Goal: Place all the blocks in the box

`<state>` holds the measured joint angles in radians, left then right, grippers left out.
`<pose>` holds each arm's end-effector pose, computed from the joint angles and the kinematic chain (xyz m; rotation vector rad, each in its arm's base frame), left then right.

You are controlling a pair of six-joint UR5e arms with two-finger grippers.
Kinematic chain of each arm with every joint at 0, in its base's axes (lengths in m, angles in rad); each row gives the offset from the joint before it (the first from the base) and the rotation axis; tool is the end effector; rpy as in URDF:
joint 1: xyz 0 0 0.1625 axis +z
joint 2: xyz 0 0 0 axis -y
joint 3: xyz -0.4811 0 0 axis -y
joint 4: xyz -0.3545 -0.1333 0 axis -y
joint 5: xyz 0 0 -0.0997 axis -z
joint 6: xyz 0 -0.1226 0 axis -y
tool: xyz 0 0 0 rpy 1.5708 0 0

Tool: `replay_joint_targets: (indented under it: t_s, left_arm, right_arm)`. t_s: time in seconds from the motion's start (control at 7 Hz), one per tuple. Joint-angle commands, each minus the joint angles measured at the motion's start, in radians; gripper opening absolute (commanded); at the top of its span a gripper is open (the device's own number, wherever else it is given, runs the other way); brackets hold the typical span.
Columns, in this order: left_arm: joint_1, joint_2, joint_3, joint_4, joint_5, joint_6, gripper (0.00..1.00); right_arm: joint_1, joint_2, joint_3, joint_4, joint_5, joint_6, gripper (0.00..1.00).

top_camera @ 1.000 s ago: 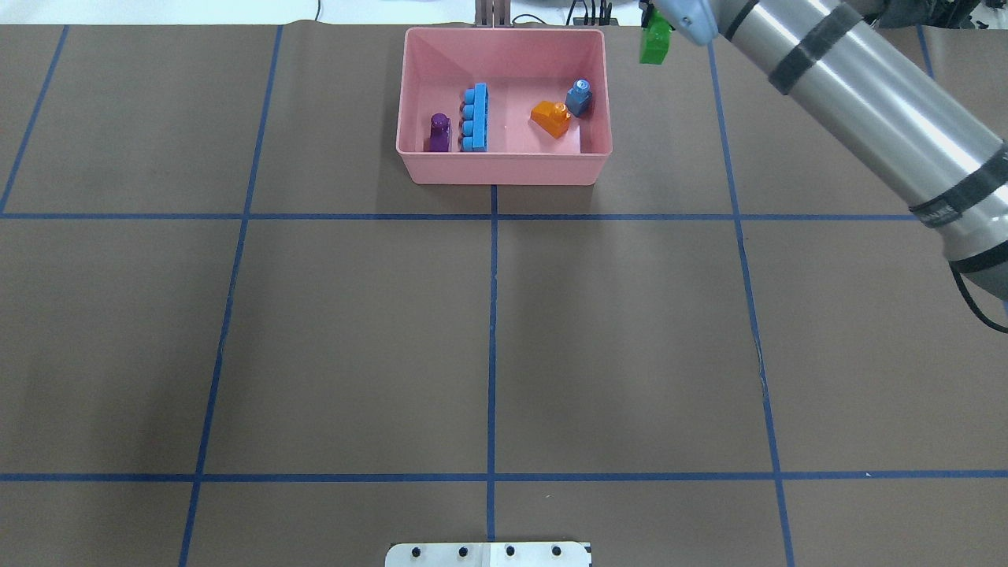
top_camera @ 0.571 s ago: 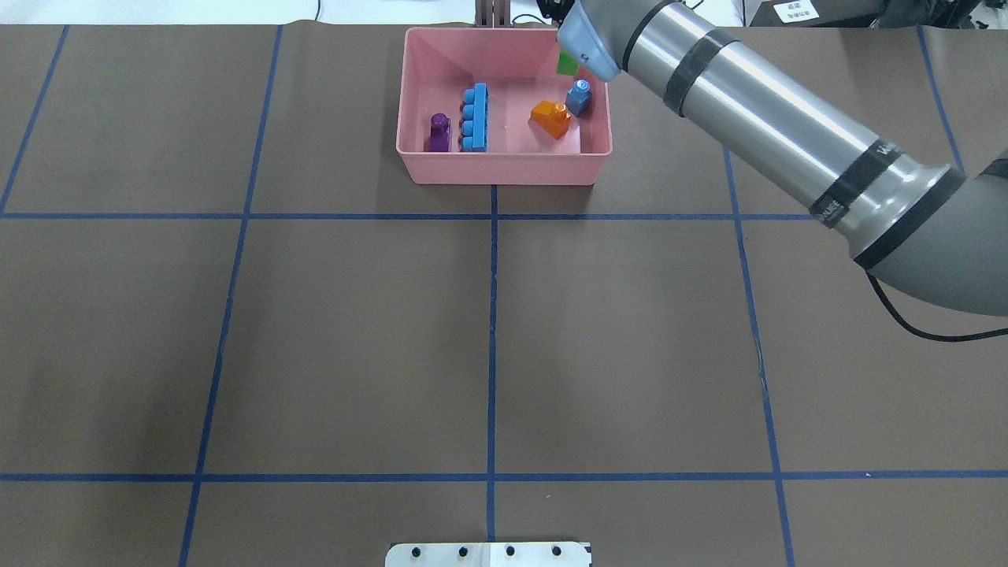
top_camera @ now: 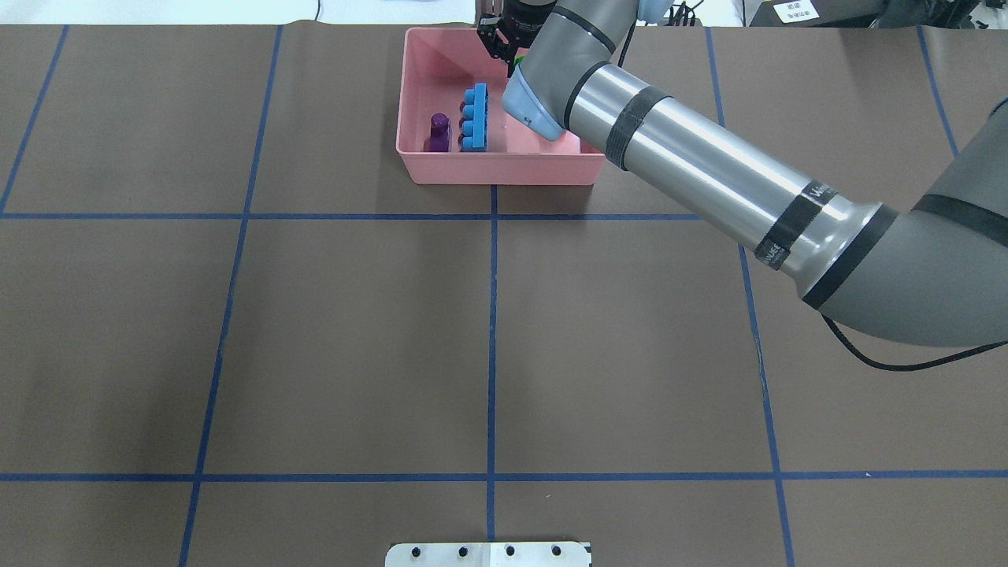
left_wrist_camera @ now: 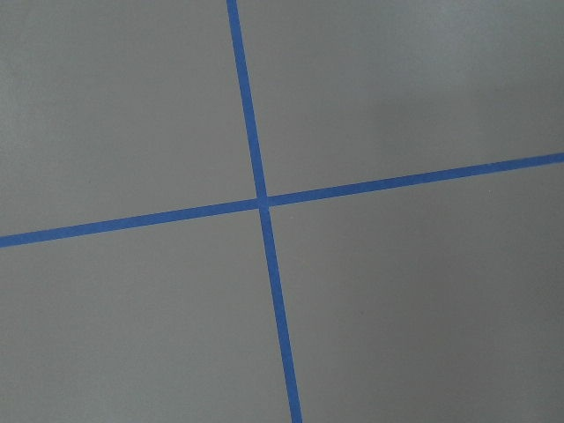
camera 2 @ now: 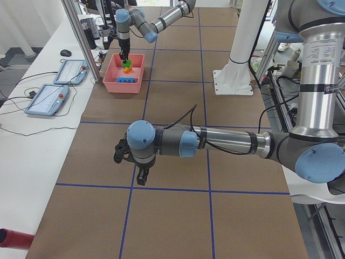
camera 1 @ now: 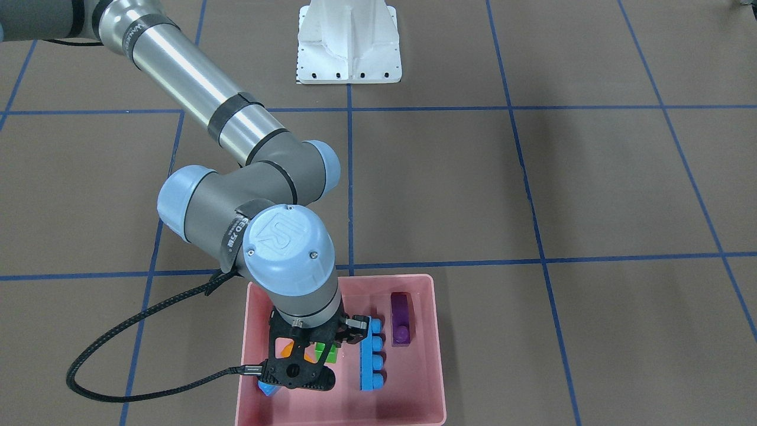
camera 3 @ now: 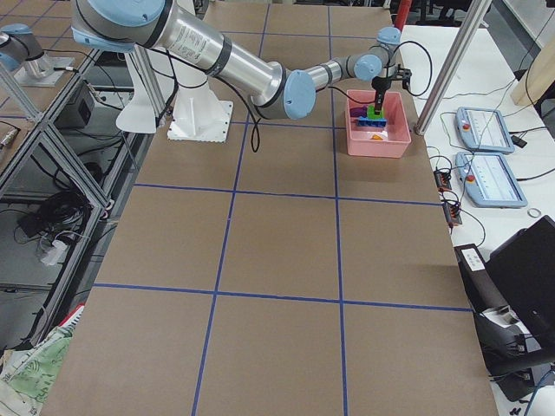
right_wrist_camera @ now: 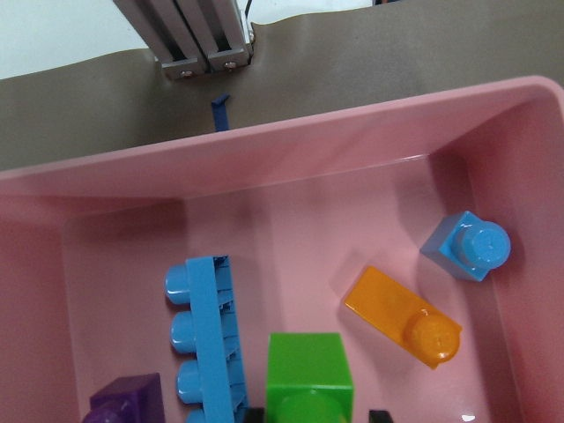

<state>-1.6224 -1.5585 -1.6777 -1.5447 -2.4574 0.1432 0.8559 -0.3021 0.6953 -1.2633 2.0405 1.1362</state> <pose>-0.0615 -0.4492 0.6806 0.1499 0.8763 0.1159 -0.5532 -0.7559 0.1891 0.0539 -0.8211 0.2328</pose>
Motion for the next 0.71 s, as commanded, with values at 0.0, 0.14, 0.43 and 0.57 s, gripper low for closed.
replay_joint_targets:
  t_s: [0.0,0.14,0.43,0.57]
  left_arm:
    - [0.001,0.000,0.003,0.000,0.000,-0.001,1.00]
    - [0.001,0.000,0.003,0.000,0.000,-0.001,1.00]
    - [0.001,0.000,0.006,0.000,0.000,-0.001,1.00]
    - [0.001,0.003,0.006,-0.002,0.002,0.006,1.00]
  right_arm:
    - [-0.014,0.011,0.000,-0.001,-0.003,0.014,0.98]
    - [-0.012,0.011,0.000,-0.005,-0.003,0.014,0.98]
    - [0.018,0.011,0.006,-0.011,0.013,-0.010,0.99]
    - [0.050,0.008,0.015,-0.060,0.048,-0.057,0.99]
